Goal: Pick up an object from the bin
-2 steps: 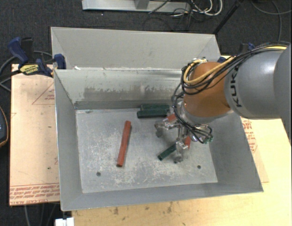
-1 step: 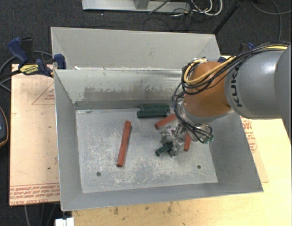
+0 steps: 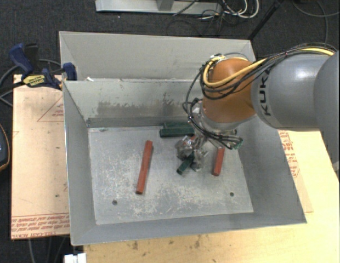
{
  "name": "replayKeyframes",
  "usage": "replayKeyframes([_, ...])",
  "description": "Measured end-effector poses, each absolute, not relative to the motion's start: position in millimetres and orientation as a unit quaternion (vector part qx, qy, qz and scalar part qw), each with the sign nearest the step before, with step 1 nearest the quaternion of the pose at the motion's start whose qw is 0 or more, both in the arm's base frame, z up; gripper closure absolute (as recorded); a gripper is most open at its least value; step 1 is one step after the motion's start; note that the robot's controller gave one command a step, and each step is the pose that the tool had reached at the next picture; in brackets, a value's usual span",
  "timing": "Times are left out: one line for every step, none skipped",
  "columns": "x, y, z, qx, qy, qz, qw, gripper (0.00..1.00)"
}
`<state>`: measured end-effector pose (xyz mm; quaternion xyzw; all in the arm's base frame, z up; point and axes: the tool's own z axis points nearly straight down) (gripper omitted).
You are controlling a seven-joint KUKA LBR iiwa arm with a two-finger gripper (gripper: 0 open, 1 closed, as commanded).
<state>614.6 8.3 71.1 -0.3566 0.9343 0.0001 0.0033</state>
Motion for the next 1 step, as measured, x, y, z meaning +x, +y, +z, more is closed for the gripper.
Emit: replayKeyframes([617.1, 8.3, 215.0, -0.342, 0.940, -0.001, 0.006, 1.00])
